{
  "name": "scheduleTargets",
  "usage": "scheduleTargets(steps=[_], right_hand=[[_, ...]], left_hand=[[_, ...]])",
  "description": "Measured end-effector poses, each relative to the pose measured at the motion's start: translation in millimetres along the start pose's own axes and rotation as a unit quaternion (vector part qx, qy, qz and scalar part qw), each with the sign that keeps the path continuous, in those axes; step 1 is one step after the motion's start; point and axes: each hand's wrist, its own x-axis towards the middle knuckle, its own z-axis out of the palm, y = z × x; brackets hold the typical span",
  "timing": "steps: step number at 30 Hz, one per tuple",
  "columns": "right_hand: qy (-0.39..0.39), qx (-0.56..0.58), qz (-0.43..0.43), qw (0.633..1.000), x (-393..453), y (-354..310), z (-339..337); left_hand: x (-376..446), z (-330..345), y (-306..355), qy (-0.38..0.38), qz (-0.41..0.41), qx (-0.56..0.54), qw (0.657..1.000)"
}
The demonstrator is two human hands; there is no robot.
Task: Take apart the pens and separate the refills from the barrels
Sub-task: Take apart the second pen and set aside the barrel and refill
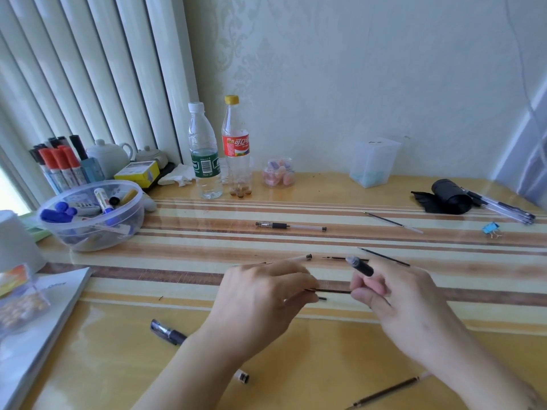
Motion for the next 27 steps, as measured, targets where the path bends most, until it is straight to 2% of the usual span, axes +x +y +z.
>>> scheduleTargets(steps=[8, 12, 16, 23, 27], right_hand=[[0.033, 0.027, -0.027, 0.999, -3, 7, 8], [0.031, 0.005, -0.008, 0.999, -2, 15, -10], [0.031, 0.004, 0.055, 0.998, 1, 37, -15], [0.02, -0.02, 0.077, 0.997, 3, 43, -19], [0.019, -0.017, 0.067, 0.997, 3, 43, -19]], left_hand=[[-3, 1, -7, -0.047, -0.008, 0.018, 0.999], [-3, -3, -17, -0.005, -0.056, 0.0, 0.998], [-2, -9, -25, 0.04, -0.111, -0.022, 0.993], [-1, -9, -21, 0.071, -0.106, -0.031, 0.991], [-2, -9, -22, 0.06, -0.105, -0.033, 0.992]])
